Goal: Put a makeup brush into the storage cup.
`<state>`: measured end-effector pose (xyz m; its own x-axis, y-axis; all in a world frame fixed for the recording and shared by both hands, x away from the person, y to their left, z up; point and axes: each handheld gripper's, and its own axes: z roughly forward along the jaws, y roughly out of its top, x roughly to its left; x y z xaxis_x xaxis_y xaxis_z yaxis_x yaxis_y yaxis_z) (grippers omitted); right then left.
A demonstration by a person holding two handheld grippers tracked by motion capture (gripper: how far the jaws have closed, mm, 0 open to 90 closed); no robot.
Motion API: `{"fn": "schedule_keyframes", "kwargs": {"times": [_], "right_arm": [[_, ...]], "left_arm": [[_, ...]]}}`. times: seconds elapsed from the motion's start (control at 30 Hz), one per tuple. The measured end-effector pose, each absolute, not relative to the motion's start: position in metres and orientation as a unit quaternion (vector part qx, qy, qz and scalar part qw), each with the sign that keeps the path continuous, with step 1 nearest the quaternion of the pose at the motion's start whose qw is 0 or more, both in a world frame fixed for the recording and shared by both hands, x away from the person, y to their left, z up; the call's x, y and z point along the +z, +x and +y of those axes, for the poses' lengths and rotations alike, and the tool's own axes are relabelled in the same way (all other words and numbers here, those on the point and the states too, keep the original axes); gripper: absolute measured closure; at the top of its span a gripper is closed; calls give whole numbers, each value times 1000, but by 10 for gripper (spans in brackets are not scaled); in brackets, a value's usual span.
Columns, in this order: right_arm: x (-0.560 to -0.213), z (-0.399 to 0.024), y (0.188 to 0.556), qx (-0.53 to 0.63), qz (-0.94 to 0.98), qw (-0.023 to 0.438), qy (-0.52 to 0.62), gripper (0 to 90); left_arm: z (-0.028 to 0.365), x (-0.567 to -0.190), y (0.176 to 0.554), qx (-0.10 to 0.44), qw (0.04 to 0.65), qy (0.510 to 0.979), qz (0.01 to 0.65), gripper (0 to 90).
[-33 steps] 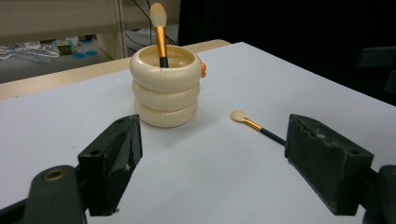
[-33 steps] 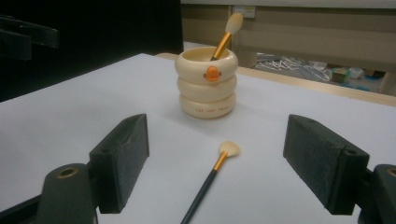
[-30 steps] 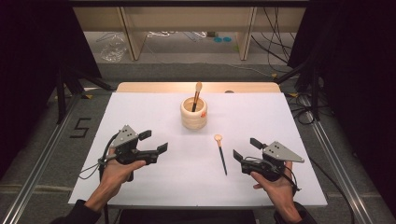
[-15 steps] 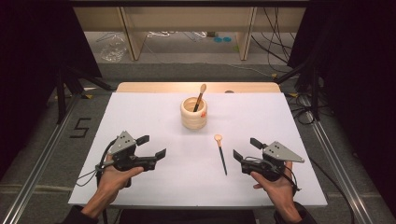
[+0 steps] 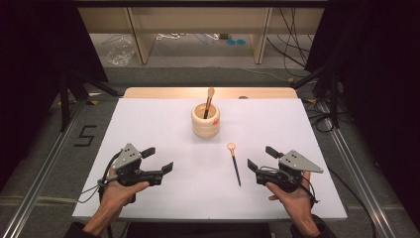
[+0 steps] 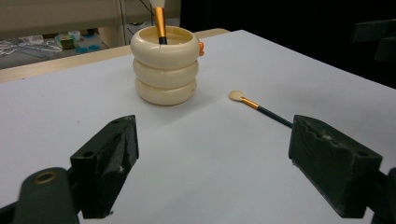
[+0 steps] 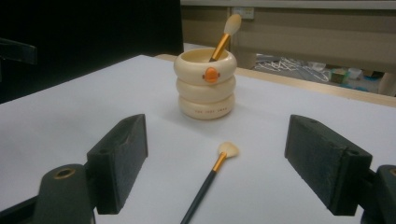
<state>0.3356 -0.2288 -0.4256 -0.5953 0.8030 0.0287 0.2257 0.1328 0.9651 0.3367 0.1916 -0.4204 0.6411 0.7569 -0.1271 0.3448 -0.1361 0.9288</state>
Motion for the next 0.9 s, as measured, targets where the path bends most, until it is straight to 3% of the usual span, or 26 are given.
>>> {"fn": "schedule_keyframes", "kwargs": {"times": [0.6,0.9], "right_arm": [[-426,-228,337,545,708,266,363,213],[-425,-223,340,535,718,259,363,167]], "left_arm": [[193,-427,330,201,526,741,367,159],[194,-431,328,200,527,732,382,157]]}}
